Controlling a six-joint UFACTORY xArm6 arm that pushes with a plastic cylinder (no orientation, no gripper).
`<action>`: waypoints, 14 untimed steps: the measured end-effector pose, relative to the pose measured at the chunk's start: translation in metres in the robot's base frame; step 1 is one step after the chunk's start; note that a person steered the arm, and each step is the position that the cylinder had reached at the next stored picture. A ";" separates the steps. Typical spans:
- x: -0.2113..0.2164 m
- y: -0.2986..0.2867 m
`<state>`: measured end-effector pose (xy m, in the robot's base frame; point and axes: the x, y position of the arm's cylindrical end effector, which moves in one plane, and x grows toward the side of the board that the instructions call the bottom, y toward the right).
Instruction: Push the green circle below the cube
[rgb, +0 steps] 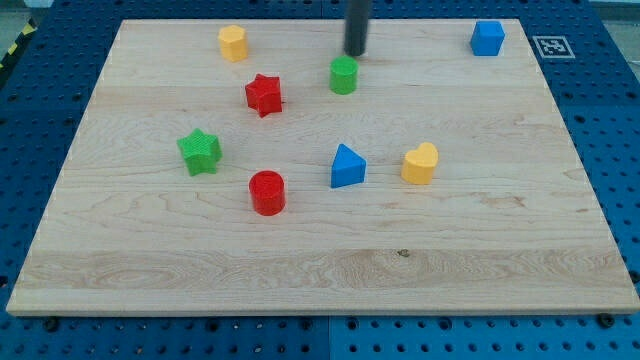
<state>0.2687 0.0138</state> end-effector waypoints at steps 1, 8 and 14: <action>0.030 -0.057; 0.057 0.024; 0.048 0.112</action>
<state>0.3164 0.1254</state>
